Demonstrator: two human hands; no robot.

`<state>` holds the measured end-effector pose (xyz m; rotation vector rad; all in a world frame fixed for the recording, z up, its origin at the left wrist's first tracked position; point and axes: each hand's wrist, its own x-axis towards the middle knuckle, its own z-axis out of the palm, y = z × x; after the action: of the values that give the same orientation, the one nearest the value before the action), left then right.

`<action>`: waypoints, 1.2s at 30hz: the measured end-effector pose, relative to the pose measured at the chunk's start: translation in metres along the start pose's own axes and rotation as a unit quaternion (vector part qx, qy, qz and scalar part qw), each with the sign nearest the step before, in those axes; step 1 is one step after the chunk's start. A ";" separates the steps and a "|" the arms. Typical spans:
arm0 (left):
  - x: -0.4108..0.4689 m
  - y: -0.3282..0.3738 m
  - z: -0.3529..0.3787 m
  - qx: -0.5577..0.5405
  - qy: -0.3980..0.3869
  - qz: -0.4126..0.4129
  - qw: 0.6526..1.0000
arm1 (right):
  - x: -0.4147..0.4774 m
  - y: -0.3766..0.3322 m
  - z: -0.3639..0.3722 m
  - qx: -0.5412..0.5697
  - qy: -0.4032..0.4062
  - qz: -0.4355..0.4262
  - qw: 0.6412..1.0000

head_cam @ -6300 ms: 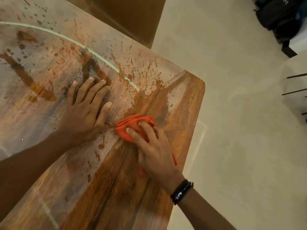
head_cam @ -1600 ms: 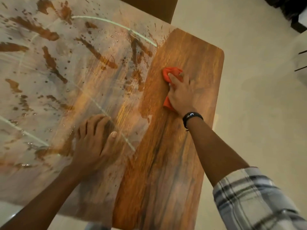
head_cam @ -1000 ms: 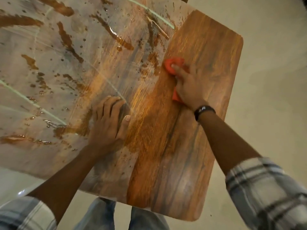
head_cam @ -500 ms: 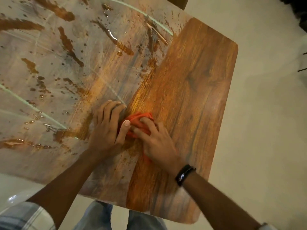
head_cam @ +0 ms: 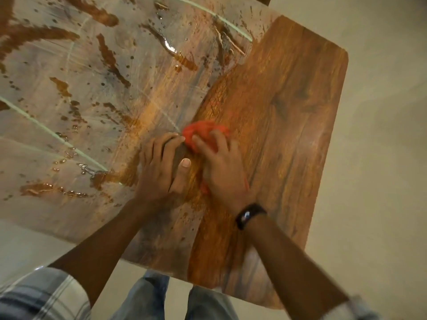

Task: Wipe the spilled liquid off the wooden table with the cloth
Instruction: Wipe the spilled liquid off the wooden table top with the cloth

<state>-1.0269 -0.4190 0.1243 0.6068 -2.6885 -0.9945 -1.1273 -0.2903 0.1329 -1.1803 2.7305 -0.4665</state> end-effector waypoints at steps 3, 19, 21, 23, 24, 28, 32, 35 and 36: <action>-0.015 0.000 -0.010 0.019 -0.007 0.018 1.000 | -0.099 -0.034 0.015 -0.001 -0.054 -0.053 0.997; -0.092 -0.053 -0.032 0.108 -0.035 0.028 0.993 | -0.052 0.004 -0.003 -0.026 0.029 0.088 0.995; -0.092 -0.054 -0.031 0.097 -0.030 0.026 0.995 | -0.102 -0.036 0.011 -0.012 -0.006 0.026 1.000; -0.092 -0.054 -0.031 0.089 -0.028 0.024 0.995 | -0.154 -0.068 0.023 0.002 -0.039 -0.043 0.998; -0.092 -0.054 -0.032 0.085 -0.029 0.020 0.996 | -0.176 -0.076 0.027 0.001 -0.060 -0.075 0.995; -0.091 -0.052 -0.033 0.079 -0.041 0.015 0.996 | -0.187 -0.050 0.018 -0.018 -0.109 -0.139 0.984; -0.092 -0.051 -0.033 0.079 -0.050 0.013 0.996 | -0.118 0.012 -0.012 -0.019 -0.027 0.087 0.996; -0.092 -0.052 -0.032 0.077 -0.039 0.022 0.996 | -0.080 0.010 -0.011 -0.028 0.025 0.157 0.987; -0.092 -0.053 -0.032 0.075 -0.031 0.026 0.996 | -0.077 -0.004 -0.004 -0.039 0.038 0.149 0.987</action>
<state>-0.9183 -0.4323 0.1085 0.5390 -2.8376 -0.8161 -1.0726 -0.2360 0.1378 -0.7610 2.9452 -0.3762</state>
